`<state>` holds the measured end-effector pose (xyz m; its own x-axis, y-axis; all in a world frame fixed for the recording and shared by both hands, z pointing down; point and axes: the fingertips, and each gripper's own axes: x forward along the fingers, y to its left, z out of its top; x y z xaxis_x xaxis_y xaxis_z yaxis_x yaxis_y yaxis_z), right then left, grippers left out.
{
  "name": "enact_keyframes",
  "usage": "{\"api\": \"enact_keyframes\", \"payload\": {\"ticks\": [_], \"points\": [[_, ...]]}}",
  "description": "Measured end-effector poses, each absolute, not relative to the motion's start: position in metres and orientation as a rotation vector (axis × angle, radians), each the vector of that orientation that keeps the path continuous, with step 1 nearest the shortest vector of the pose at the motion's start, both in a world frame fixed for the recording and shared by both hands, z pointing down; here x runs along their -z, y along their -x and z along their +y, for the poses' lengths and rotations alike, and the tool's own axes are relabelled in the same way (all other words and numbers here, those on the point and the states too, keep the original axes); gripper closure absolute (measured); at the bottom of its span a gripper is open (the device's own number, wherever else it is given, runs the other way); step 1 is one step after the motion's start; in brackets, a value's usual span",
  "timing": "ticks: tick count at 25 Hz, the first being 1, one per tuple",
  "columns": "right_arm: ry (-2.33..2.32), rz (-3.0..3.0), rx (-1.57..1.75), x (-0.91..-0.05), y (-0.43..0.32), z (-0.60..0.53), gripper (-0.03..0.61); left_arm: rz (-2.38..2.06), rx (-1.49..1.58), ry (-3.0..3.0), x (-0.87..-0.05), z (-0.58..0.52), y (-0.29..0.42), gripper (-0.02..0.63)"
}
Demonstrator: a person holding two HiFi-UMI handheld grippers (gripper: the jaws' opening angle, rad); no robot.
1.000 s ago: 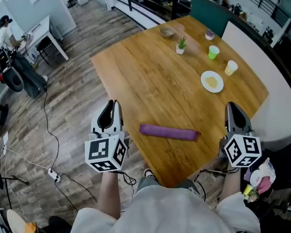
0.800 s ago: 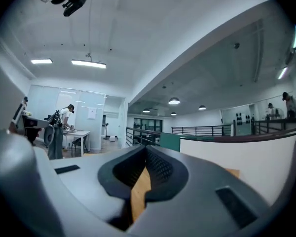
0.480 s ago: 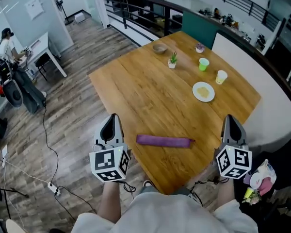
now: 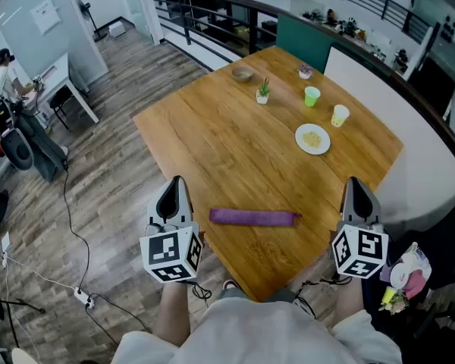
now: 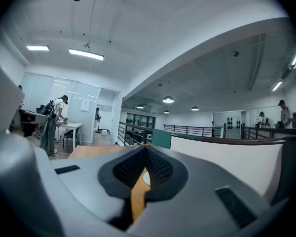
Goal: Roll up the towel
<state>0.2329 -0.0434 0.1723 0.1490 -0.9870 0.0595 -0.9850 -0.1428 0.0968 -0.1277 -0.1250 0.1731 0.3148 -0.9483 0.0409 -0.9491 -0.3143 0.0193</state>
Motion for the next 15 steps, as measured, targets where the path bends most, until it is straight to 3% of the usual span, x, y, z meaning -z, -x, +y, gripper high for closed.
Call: {"api": "enact_keyframes", "payload": {"ticks": [15], "points": [[-2.288, -1.993, 0.026, -0.17, -0.233, -0.0421, 0.58, -1.805, -0.033, -2.528, -0.1699, -0.1264, 0.1252, 0.611]]}}
